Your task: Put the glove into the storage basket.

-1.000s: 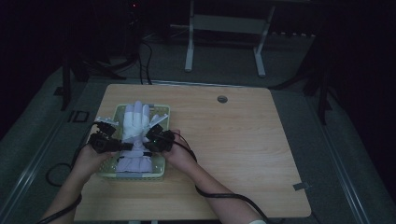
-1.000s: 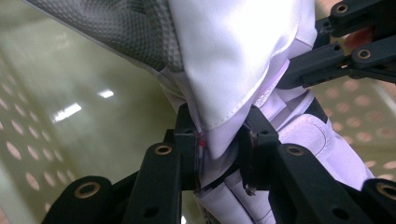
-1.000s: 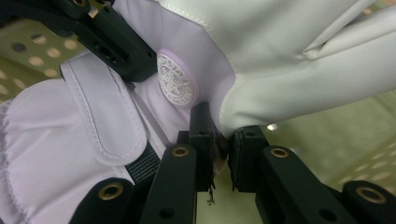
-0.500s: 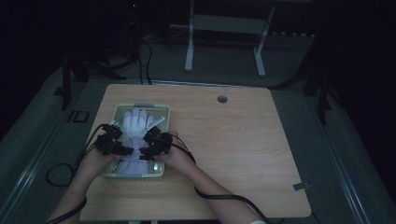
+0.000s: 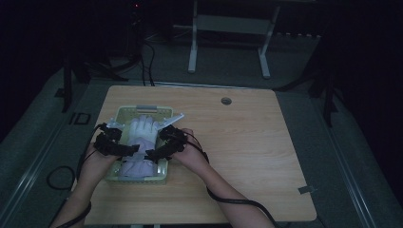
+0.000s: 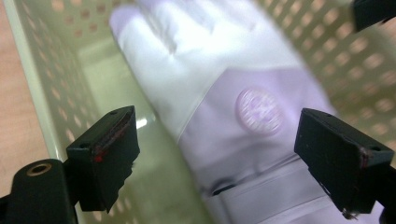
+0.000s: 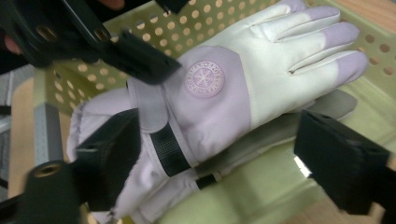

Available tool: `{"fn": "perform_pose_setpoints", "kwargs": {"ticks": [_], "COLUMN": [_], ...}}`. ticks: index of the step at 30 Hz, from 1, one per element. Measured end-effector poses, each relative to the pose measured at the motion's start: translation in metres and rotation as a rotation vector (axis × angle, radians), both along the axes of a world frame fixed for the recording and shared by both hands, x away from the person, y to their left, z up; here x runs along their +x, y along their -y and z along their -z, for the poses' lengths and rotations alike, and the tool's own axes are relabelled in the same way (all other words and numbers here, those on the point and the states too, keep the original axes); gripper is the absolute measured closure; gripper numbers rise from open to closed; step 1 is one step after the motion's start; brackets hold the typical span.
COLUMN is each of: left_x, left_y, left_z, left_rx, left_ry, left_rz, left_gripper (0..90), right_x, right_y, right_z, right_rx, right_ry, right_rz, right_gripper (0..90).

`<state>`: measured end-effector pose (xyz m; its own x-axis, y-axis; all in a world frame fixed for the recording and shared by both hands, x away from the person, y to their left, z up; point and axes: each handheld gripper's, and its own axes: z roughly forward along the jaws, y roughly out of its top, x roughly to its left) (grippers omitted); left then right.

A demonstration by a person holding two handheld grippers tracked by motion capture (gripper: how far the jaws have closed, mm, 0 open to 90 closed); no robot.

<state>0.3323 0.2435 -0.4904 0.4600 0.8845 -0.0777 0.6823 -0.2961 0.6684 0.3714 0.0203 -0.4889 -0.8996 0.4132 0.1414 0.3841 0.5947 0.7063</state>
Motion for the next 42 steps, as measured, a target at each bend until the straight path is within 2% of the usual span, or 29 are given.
{"fn": "perform_pose_setpoints", "kwargs": {"ticks": [2, 5, 6, 8, 15, 18, 22, 24, 26, 30, 31, 36, 39, 42], "left_x": [-0.003, -0.01, -0.013, -0.016, -0.021, -0.024, -0.028, -0.033, -0.035, -0.04, -0.041, -0.05, -0.056, -0.061], "left_y": [0.003, 0.008, 0.011, 0.018, 0.041, 0.05, 0.06, 0.071, 0.077, 0.094, 0.099, 0.126, 0.143, 0.158], "left_z": [-0.004, -0.01, -0.011, -0.013, -0.016, -0.017, -0.019, -0.021, -0.022, -0.027, -0.028, -0.033, -0.034, -0.035], "left_rx": [-0.025, -0.097, -0.112, -0.119, -0.167, -0.164, -0.162, -0.166, -0.163, -0.189, -0.207, -0.232, -0.215, -0.219], "left_ry": [0.03, 0.092, 0.11, 0.12, 0.107, 0.114, 0.127, 0.129, 0.131, 0.134, 0.143, 0.158, 0.156, 0.157], "left_rz": [0.007, 0.006, 0.016, 0.042, 0.113, 0.133, 0.151, 0.184, 0.196, 0.232, 0.238, 0.31, 0.366, 0.407], "left_gripper": [14.2, 14.1, 14.1, 13.3, 7.2, 2.3, 2.3, 2.3, 2.3, 2.3, 2.3, 2.4, 2.4, 2.4], "right_x": [0.0, 0.001, 0.001, 0.0, 0.004, 0.005, 0.006, 0.006, 0.006, 0.004, 0.003, 0.001, -0.001, -0.003], "right_y": [0.005, 0.013, 0.016, 0.021, 0.045, 0.055, 0.066, 0.072, 0.078, 0.093, 0.097, 0.112, 0.121, 0.131], "right_z": [-0.002, -0.006, -0.008, -0.01, -0.014, -0.014, -0.012, -0.012, -0.011, -0.011, -0.011, -0.009, -0.006, -0.005], "right_rx": [0.025, 0.056, 0.064, 0.057, 0.062, 0.06, 0.056, 0.051, 0.047, 0.043, 0.042, 0.051, 0.04, 0.043], "right_ry": [0.008, 0.015, 0.016, 0.027, 0.036, 0.042, 0.044, 0.049, 0.049, 0.052, 0.058, 0.049, 0.052, 0.053], "right_rz": [-0.005, 0.0, 0.0, -0.002, 0.026, 0.036, 0.047, 0.049, 0.053, 0.061, 0.064, 0.072, 0.075, 0.08], "right_gripper": [14.2, 14.1, 14.1, 13.9, 13.9, 13.9, 13.9, 13.9, 14.0, 14.0, 14.0, 13.9, 13.9, 13.9]}}
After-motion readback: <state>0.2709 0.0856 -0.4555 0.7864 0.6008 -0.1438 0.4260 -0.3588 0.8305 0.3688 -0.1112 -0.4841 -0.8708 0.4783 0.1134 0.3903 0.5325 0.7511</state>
